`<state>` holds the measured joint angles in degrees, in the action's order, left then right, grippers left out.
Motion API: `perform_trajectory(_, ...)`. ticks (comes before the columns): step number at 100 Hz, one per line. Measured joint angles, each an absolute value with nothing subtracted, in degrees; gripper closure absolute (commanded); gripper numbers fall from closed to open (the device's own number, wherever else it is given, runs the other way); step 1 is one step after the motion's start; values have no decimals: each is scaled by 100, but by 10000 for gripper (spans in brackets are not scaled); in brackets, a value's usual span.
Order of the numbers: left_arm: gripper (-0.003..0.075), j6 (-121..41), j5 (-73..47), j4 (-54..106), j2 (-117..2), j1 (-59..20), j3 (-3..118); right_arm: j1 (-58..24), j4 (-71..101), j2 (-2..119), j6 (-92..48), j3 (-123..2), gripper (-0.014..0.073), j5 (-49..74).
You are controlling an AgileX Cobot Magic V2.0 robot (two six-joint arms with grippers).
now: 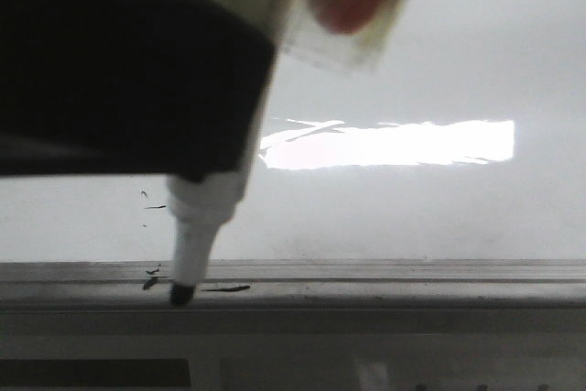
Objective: Write number 7 on whiteboard
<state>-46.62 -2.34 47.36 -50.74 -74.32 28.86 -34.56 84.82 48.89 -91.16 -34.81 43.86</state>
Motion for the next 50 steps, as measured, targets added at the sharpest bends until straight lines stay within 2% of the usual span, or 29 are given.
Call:
perform_trajectory(6, 727, -4662, -284, 4736, -5074, -7432, 2886, -3524, 8571, 4985, -9128, -3491, 177, 4314)
perform_trajectory(11, 727, -4662, -312, 4736, -5074, -7432, 2886, -3566, 8647, 5069, -9149, -3512, 228, 4276)
perform_trajectory(18, 727, -4662, -338, 4736, -5074, -7432, 2886, -3632, 8779, 5180, -9163, -3512, 367, 4265)
perform_trajectory(29, 727, -4666, -376, 4736, -5074, -7432, 2886, -3744, 8883, 5324, -9163, -3512, 657, 4251)
perform_trajectory(41, 716, -4566, -510, 4850, -5074, -7444, 2857, -3855, 8856, 5441, -9343, -3525, 656, 4061)
perform_trajectory(50, 624, -4557, -525, 4858, -5074, -7444, 2845, -3927, 8853, 5463, -9474, -3525, 656, 4000)
